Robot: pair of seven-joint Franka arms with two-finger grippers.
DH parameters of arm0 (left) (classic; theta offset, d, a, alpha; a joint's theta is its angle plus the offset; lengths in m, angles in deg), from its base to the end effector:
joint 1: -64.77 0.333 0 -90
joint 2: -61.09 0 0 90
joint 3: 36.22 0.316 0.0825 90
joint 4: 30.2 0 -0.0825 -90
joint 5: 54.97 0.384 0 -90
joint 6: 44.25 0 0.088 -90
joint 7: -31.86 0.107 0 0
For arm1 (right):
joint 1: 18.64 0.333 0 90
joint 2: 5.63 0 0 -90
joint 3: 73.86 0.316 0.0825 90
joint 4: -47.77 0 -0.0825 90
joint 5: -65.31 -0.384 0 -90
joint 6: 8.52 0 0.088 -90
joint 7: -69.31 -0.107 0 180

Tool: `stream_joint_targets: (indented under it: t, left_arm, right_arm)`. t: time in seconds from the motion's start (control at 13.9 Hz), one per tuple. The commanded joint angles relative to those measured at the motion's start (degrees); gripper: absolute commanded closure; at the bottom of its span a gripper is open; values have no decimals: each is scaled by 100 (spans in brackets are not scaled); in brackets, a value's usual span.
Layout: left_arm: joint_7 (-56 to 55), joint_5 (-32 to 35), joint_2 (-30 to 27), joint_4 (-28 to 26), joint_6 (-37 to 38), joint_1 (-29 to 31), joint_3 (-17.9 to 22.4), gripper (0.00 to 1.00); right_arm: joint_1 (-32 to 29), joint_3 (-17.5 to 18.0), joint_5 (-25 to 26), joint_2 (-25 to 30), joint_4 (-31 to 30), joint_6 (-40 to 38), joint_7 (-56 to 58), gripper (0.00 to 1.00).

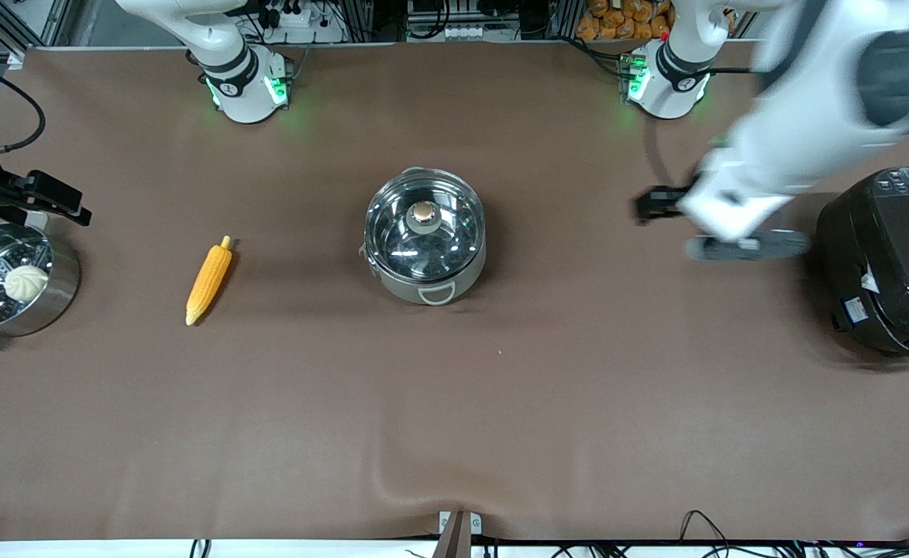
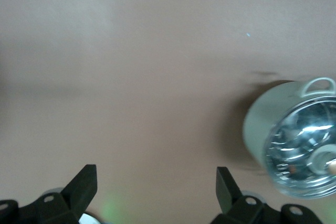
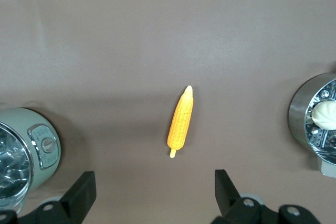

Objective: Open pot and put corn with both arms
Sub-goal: 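Reach the left gripper to the glass lid knob while the right gripper reaches the corn, then grasp the lid knob with the left gripper while the right gripper grasps the corn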

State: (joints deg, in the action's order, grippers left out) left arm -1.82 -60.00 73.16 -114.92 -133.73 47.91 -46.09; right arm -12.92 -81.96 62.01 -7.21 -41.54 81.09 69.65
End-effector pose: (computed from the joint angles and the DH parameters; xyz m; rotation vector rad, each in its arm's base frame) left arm 0.5458 -0.2743 0.5464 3.0798 0.1966 -0.2626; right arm 0.5617 -0.0160 0.6145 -3.0867 0.0553 0.0321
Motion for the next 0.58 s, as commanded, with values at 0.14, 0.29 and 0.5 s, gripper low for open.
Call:
stream_joint_targets:
  t: [0.14, 0.29, 0.5]
  left_arm:
    - [-2648, 45, 865, 455, -665, -1633, 72, 0]
    - [-3589, 72, 1356, 683, -1130, -2204, 125, 0]
    - [-4375, 370, 2016, 1044, -1633, -2672, 195, 4]
  right_arm:
    - [0, 9, 206, -122, -542, 335, 36, 0]
    - [-10, 9, 224, -185, -1331, 1193, 27, 0]
    - [17, 9, 233, -299, -2536, 2855, 27, 0]
